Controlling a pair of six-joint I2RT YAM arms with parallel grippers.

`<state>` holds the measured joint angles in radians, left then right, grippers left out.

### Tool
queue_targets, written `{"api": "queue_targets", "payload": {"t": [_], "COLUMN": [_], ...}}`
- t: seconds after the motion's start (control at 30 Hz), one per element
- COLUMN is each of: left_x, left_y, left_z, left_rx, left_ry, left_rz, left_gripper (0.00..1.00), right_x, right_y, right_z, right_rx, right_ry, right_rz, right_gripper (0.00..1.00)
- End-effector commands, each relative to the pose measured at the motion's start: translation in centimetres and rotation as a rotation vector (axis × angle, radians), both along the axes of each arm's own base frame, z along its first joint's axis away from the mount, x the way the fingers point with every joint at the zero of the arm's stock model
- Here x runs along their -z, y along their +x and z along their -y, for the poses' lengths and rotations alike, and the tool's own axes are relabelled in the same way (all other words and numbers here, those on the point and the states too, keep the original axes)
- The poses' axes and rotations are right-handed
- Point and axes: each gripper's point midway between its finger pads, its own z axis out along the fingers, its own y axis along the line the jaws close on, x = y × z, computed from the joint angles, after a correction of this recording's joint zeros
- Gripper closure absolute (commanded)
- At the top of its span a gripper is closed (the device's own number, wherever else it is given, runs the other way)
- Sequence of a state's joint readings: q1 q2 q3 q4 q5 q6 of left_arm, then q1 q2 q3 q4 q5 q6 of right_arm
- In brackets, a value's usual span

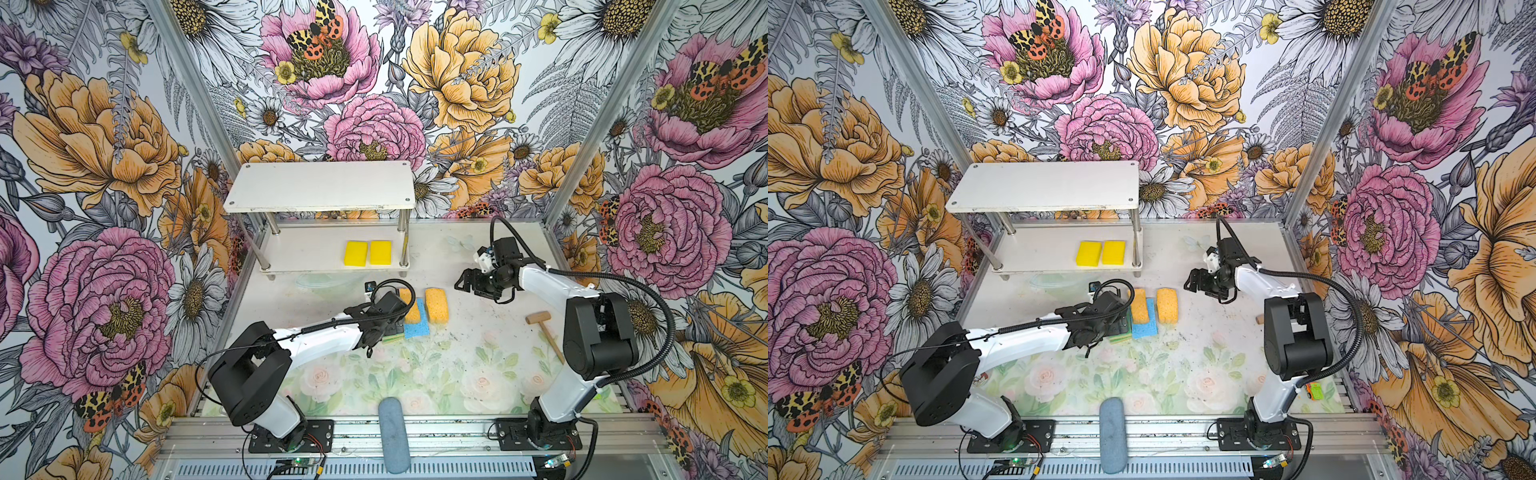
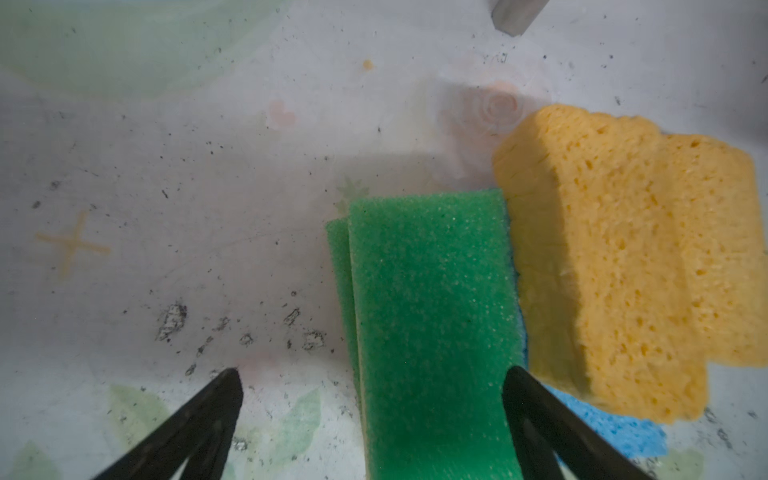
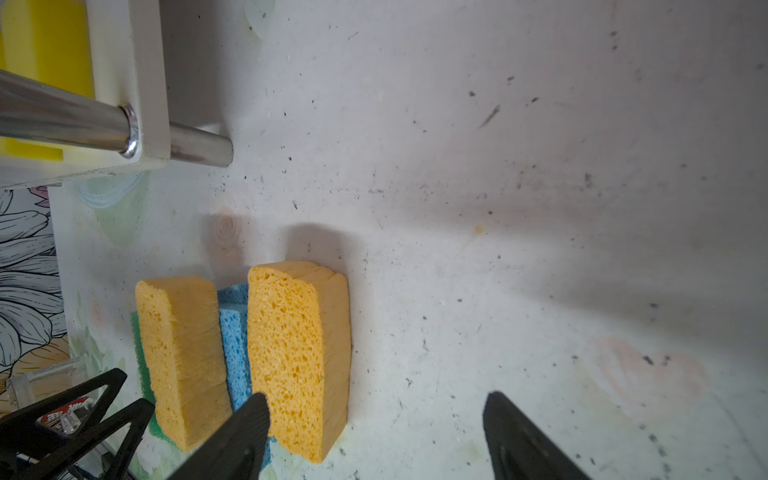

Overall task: Place and organize the cleaning sponges onto the shelf
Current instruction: 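Withdraw the left gripper from the shelf toward the sponge cluster, then lower the open left gripper over the green sponge in the cluster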

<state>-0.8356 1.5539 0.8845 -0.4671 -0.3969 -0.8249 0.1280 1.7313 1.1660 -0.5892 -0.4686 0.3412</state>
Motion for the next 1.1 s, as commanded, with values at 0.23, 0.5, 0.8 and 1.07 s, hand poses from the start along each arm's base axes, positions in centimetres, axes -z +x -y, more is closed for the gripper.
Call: {"api": "queue_targets", "payload": {"t": [0.23,0.5,0.8,1.07], "left_x": [1.9,2.1,1.7,0.9], "left_y": [-0.2,-1.0,-1.0,-1.0], "left_z": [0.3,-2.9,-5.8,-8.0], "left_rx": [-0.013,-0.029,-0.057,-0.059], "left_ry": [0.027,0.142,0.155,0.163], "left_rz": [-0.077,-0.094,-0.093,-0.075], "left_gripper": [0.01,0.01,0.01,0.01], "right_x": [-0.2,0.0,0.1,0.1], "right_y": [0.7,0.9,1.0,1.1], "right_z": [-0.4,-0.4,-0.5,-0.7], "right_rx": [-0.001,0.001,0.000,-0.001], "right_ry": [0.008,0.009,0.015,0.020], "right_rz": [0.020,0.014,0.010,0.009], "right_gripper": [0.17,0.17,0.17,0.17]}}
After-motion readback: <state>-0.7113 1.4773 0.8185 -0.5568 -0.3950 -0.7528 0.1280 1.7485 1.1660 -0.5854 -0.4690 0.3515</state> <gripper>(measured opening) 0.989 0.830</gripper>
